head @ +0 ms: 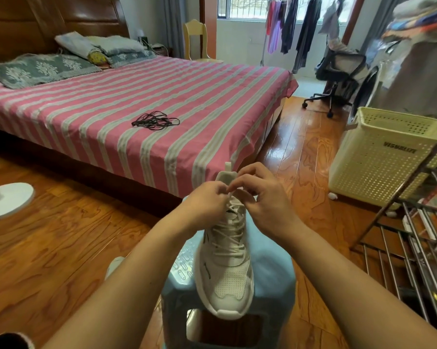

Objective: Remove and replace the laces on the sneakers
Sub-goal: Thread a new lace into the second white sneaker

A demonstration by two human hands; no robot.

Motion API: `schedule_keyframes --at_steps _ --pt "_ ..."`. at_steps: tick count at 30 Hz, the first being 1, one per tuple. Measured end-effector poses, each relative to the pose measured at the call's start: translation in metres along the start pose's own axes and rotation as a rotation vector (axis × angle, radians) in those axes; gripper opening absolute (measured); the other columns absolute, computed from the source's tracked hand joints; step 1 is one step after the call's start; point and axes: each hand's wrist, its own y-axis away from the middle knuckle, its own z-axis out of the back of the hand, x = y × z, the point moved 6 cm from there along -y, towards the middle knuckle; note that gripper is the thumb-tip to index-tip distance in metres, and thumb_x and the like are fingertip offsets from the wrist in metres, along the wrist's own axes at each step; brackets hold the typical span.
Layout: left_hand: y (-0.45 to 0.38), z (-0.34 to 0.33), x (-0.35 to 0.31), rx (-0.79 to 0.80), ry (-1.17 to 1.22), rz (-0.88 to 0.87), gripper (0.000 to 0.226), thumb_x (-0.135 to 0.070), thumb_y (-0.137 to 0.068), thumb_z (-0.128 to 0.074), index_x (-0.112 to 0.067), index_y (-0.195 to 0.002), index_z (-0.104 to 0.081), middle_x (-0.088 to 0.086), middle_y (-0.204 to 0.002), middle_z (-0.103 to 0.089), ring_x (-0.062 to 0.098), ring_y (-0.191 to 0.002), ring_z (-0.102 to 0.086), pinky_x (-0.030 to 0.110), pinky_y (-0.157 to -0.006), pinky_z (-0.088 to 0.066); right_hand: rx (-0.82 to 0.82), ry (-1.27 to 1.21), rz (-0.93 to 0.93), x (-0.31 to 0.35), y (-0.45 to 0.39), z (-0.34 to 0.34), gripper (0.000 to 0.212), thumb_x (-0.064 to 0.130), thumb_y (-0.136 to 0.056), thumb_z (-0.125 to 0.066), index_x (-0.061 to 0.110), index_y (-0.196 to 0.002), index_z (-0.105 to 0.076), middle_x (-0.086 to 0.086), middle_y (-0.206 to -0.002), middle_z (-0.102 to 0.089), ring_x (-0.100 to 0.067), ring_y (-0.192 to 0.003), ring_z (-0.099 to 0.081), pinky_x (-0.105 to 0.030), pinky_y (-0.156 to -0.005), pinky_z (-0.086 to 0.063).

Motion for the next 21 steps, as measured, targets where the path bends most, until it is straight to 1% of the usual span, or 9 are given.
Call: schedule_keyframes --at_steps 2,4,7,9,13,15,17,19,21 --pt "0.005 -0.006 -0.002 0.079 0.046 -0.048 0.017 -0.023 -0.086 -0.055 -0.014 -0.089 -0.068 -0.003 -0.068 -0.056 0.014 -0.063 -0.05 0.036 -0.064 -0.04 -0.029 -0.03 -0.004 0.001 -0.002 0.0 0.02 -0.001 -0.084 -0.075 0.017 -0.094 -0.077 0.001 -0.101 -0.059 -0.004 -0.093 -0.06 -0.016 -0.076 -0.047" --pt "0.004 0.0 -0.003 0.005 0.027 -0.124 0.02 -0.034 -0.085 -0.055 -0.02 -0.087 -0.07 -0.009 -0.066 -0.06 0.01 -0.062 -0.053 0.037 -0.067 -0.043 -0.036 -0.036 -0.037 0.002 -0.004 -0.001 0.018 0.009 -0.088 -0.074 0.018 -0.103 -0.076 0.003 -0.1 -0.065 0.0 -0.086 -0.061 -0.015 -0.075 -0.045" --pt "0.006 0.002 -0.001 -0.043 0.084 -0.134 0.036 -0.05 -0.09 -0.05 -0.022 -0.088 -0.073 -0.008 -0.068 -0.067 0.009 -0.063 -0.058 0.035 -0.069 -0.044 0.085 -0.005 -0.217 -0.006 -0.004 -0.007 0.027 0.026 -0.1 -0.061 0.025 -0.126 -0.066 0.008 -0.104 -0.071 -0.002 -0.091 -0.065 -0.024 -0.081 -0.051" --pt "0.008 0.003 0.001 -0.023 0.214 -0.093 0.036 -0.04 -0.102 -0.054 -0.015 -0.089 -0.076 -0.008 -0.066 -0.066 0.004 -0.061 -0.057 0.027 -0.064 -0.043 0.147 0.029 -0.26 -0.008 -0.001 -0.012 0.024 0.029 -0.103 -0.055 0.023 -0.121 -0.069 0.007 -0.105 -0.073 -0.008 -0.097 -0.066 -0.031 -0.087 -0.052" --pt "0.006 0.008 0.005 0.008 0.337 -0.073 0.035 -0.032 -0.106 -0.054 -0.012 -0.093 -0.079 0.009 -0.084 -0.076 0.013 -0.076 -0.069 0.027 -0.075 -0.052 0.075 0.006 -0.342 -0.016 -0.004 -0.002 0.015 0.028 -0.096 -0.066 0.024 -0.106 -0.076 0.015 -0.081 -0.07 0.0 -0.076 -0.064 -0.026 -0.073 -0.051" --pt "0.006 0.009 0.006 0.015 0.361 -0.059 0.037 -0.033 -0.106 -0.053 -0.011 -0.092 -0.079 0.015 -0.086 -0.075 0.011 -0.074 -0.068 0.026 -0.072 -0.053 0.138 -0.052 -0.373 -0.017 -0.002 -0.005 0.023 0.031 -0.09 -0.074 0.025 -0.112 -0.074 0.015 -0.085 -0.07 -0.001 -0.077 -0.064 -0.026 -0.075 -0.052" --pt "0.005 0.008 0.007 0.018 0.381 -0.054 0.037 -0.035 -0.105 -0.054 -0.012 -0.095 -0.08 0.021 -0.094 -0.075 0.018 -0.083 -0.069 0.032 -0.082 -0.052 0.193 0.036 -0.321 -0.014 0.003 -0.012 0.034 0.026 -0.087 -0.077 0.025 -0.12 -0.07 0.015 -0.092 -0.068 0.001 -0.078 -0.062 -0.017 -0.075 -0.05" --pt "0.004 0.008 0.01 0.01 0.372 -0.033 0.035 -0.038 -0.104 -0.056 -0.016 -0.096 -0.081 0.019 -0.093 -0.075 0.019 -0.088 -0.069 0.033 -0.088 -0.049 0.105 0.105 -0.312 -0.012 0.001 -0.006 0.034 0.019 -0.088 -0.076 0.024 -0.121 -0.07 0.014 -0.089 -0.067 0.004 -0.075 -0.059 -0.008 -0.07 -0.044" --pt "0.002 0.01 0.014 -0.035 0.367 -0.016 0.033 -0.039 -0.103 -0.058 -0.017 -0.093 -0.082 0.006 -0.081 -0.074 0.014 -0.082 -0.065 0.032 -0.086 -0.046 0.024 0.083 -0.367 -0.013 -0.004 0.011 0.024 0.016 -0.087 -0.077 0.023 -0.11 -0.073 0.012 -0.085 -0.068 0.001 -0.074 -0.061 -0.012 -0.068 -0.045"
